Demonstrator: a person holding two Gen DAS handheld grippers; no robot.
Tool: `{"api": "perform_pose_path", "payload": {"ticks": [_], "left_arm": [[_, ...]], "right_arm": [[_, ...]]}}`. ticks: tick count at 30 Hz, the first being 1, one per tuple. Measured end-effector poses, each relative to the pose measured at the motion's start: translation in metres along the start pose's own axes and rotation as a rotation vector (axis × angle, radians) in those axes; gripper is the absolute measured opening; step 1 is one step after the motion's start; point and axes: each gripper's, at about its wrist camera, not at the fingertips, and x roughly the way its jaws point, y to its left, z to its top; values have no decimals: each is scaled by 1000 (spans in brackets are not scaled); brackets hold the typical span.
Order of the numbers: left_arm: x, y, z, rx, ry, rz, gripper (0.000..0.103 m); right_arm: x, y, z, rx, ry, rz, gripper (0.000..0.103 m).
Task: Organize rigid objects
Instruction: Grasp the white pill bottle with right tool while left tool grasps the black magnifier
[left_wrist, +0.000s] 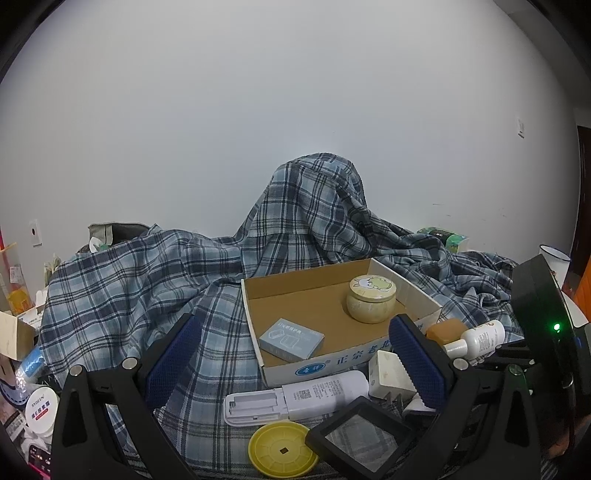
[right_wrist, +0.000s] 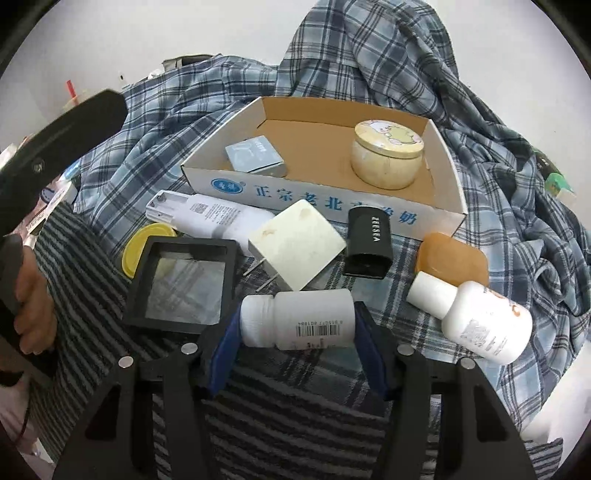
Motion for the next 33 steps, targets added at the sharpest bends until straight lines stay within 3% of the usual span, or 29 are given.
{"api": "perform_pose_path", "payload": {"ticks": [5,11,15,19,22,27,30,33], "left_arm": [[1,1,-2,3,26,-43,103],[14,-7,-7,68,170,-139,103],[24,-23,-14,163,270,-218,103],[33,-32,-24,315,418,-425,103],[41,-29,-30,392,453,-420,103],[56,-16,-32,339,535,-504,103],[62,-10,-28,282,576,-592,102],[65,-10,-26,272,581,-597,95]], "right_arm": [[-21,-23,1,21,-85,-34,57],[-38,-50,-4,59,-174,-114,57],[-40,-65,-7,119,-190,-57,57],[-39,-65,-8,126,-194,-27,57],[-37,-64,-9,125,-192,-12,57],[-39,-64,-10,123,-202,1,57],[-40,-64,-10,122,-204,5,57],[-39,-65,-10,122,-205,8,57]]}}
